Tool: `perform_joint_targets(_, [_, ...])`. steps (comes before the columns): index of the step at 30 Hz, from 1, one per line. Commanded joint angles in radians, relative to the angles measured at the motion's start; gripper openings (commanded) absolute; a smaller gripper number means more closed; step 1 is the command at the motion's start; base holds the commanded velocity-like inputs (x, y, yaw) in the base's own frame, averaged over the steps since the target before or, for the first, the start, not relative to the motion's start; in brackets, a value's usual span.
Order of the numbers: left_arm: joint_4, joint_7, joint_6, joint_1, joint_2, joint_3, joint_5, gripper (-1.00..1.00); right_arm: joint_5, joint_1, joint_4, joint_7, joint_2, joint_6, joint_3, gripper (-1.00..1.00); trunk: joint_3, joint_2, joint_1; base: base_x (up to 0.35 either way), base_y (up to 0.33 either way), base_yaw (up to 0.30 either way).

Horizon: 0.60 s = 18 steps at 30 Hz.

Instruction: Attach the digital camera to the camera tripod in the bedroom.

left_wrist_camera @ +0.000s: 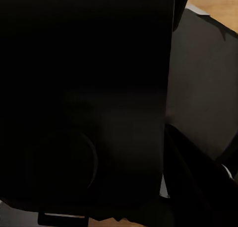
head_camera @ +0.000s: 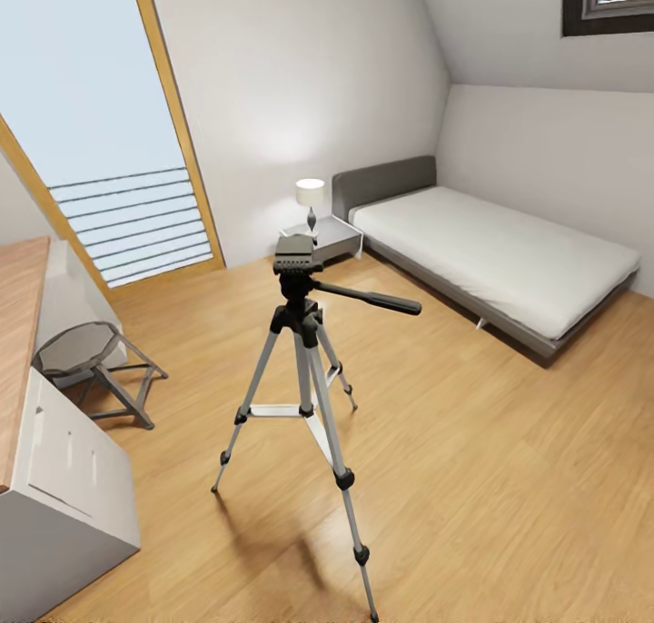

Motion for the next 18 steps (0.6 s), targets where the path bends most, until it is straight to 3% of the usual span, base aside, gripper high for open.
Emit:
perform_joint_targets(1, [0.001, -0.006, -0.002, -0.001, 0.001, -0.008, 0.009, -1.0, 0.008, -0.001, 0.003, 0.001, -0.001, -0.005, -0.008, 1.0, -0.003, -0.002, 0.0, 0.0, 0.0, 0.0])
perform_joint_targets(18, [0.001, -0.006, -0.002, -0.001, -0.001, -0.009, 0.009, -1.0, 0.008, -0.001, 0.003, 0.001, -0.001, -0.005, -0.008, 1.0, -0.031, -0.002, 0.0, 0.0, 0.0, 0.0])
